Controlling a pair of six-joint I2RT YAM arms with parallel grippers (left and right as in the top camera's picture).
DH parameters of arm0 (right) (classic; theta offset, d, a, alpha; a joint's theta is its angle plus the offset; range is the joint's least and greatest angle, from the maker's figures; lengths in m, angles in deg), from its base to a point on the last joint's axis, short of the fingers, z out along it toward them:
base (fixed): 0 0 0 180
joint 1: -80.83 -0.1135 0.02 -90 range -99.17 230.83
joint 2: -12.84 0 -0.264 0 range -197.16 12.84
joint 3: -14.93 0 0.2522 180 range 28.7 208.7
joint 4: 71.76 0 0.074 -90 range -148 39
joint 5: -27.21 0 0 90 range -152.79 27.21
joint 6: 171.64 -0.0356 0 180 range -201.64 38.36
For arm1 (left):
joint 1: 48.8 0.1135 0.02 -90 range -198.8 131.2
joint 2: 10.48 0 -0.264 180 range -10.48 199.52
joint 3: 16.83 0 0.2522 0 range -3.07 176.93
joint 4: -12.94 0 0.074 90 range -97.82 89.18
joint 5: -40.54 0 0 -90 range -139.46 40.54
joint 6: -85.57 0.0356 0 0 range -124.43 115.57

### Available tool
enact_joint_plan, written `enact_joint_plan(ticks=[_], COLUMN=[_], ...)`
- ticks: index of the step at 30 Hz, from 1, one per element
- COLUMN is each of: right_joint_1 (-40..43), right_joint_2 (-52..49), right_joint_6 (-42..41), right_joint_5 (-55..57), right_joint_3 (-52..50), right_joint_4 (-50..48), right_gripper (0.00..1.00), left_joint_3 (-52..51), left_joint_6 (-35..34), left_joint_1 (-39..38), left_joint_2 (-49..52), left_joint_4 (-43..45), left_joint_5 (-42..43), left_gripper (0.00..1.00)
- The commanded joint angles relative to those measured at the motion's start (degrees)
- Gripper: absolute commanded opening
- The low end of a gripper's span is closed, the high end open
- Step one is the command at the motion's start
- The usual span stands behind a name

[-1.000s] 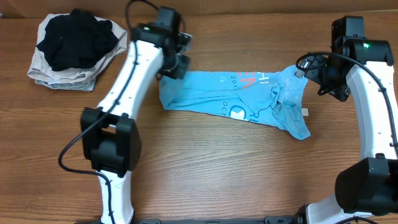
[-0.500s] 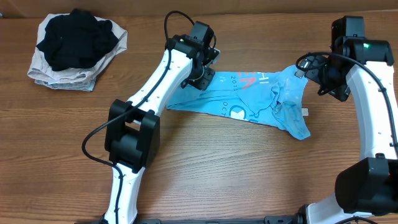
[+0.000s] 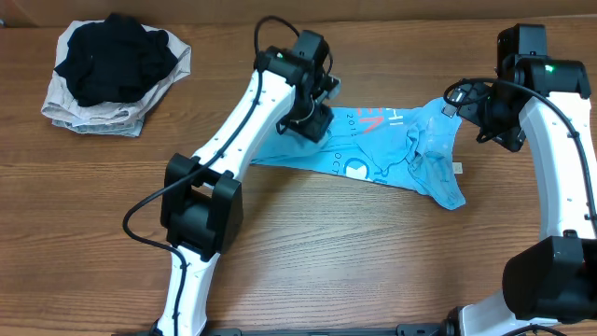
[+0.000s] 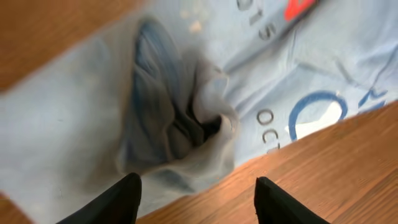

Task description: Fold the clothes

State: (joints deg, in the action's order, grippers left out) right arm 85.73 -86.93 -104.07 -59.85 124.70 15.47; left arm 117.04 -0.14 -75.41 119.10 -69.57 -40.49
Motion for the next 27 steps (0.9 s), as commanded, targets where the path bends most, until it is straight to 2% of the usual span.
enact_joint_plan(ticks=[1, 4, 7, 8, 10, 11, 12, 27], right_joint_1=[0.46, 0.46, 0.46, 0.46, 0.48, 0.48, 0.46, 0.46], right_joint_2=[0.63, 0.63, 0.63, 0.63, 0.63, 0.63, 0.63, 0.63], right_joint_6=[0.20, 0.20, 0.20, 0.20, 0.20, 0.20, 0.20, 0.20], right_joint_5=[-0.22, -0.20, -0.20, -0.20, -0.20, -0.20, -0.20, -0.22], right_joint_3=[0.70, 0.70, 0.70, 0.70, 0.70, 0.70, 0.70, 0.70], right_joint_4=[-0.39, -0.39, -0.68, -0.74, -0.90, -0.90, -0.90, -0.70], right_gripper=[1.00, 1.00, 1.00, 1.00, 1.00, 1.00, 1.00, 1.00], left_joint_3=[1.88, 1.88, 1.84, 1.70, 1.01, 0.50, 0.11, -5.64], left_joint_6=[-3.85, -6.97, -9.29, -9.51, -9.73, -10.47, -11.30, -14.19], left_joint_1=[2.40, 4.02, 5.33, 5.62, 5.97, 6.03, 6.03, 2.38], left_joint_2=[0.26, 0.28, 0.31, 0.37, 0.44, 0.44, 0.44, 0.44], left_joint_4=[0.42, 0.70, 1.07, 1.36, 2.34, 2.80, 3.04, 7.41], left_joint_5=[-2.97, -5.05, -6.73, -6.91, -6.95, -7.21, -7.61, -6.99], left_gripper=[0.61, 0.59, 0.50, 0.45, 0.25, 0.11, 0.04, 0.04])
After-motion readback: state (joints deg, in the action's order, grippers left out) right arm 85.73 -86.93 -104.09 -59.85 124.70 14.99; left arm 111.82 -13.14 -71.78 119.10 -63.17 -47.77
